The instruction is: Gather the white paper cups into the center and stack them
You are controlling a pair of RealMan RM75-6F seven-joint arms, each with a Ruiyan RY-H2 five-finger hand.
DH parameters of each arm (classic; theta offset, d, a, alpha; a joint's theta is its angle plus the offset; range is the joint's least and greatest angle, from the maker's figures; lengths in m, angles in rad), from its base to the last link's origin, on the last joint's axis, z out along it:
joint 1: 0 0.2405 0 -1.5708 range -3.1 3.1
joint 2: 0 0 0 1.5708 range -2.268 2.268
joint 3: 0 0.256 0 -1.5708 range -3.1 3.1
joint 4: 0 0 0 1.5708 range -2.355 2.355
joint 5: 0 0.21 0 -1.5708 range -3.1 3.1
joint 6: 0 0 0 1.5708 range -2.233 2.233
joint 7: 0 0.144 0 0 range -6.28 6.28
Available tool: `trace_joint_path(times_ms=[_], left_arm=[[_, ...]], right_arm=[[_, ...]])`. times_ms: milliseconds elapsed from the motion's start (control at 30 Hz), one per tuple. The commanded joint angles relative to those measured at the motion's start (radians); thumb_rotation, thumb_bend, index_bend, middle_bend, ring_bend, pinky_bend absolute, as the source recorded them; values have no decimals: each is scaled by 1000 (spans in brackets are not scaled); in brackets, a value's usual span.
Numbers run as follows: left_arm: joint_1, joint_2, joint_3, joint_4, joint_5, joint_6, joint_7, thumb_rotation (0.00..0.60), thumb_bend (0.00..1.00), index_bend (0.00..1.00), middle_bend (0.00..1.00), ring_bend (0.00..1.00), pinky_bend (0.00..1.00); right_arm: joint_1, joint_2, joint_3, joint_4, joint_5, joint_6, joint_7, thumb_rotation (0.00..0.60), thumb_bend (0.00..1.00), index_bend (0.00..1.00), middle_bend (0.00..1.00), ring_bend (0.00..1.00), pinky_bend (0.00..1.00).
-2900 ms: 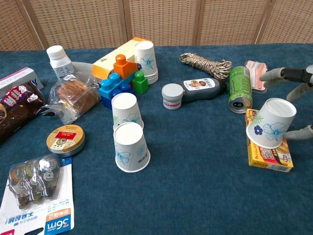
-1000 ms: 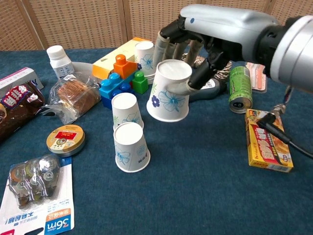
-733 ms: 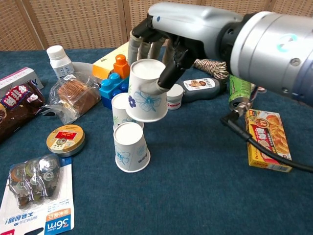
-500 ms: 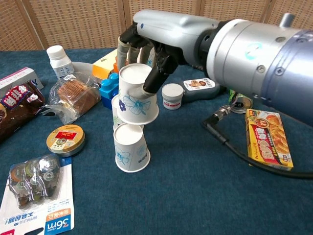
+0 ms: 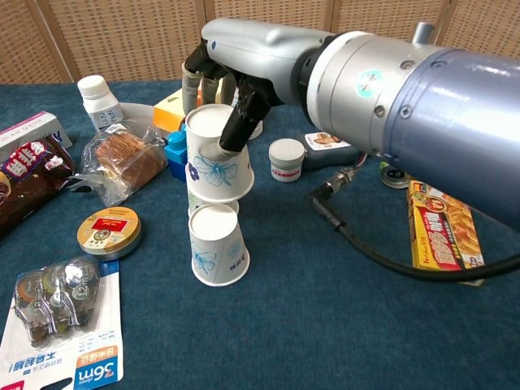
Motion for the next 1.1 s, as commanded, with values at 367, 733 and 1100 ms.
trace_joint_path(times_ms=[367, 733, 1100], left_arm=[[1, 1, 0, 0, 3, -2, -4, 600, 283, 0, 0, 0, 0], [2, 1, 0, 1, 3, -2, -4, 600, 282, 0, 0, 0, 0], [2, 0, 0, 1, 5, -2, -1, 600, 282, 0, 0, 0, 0]], right_arm=[[34, -20, -6, 9, 33, 34, -10, 600, 433, 385, 423, 298, 352], [51, -9, -8, 6, 53, 50, -16, 600, 427, 384, 421, 295, 352], [66, -22, -20, 8, 59, 61, -13, 600, 416, 383, 420, 294, 352]])
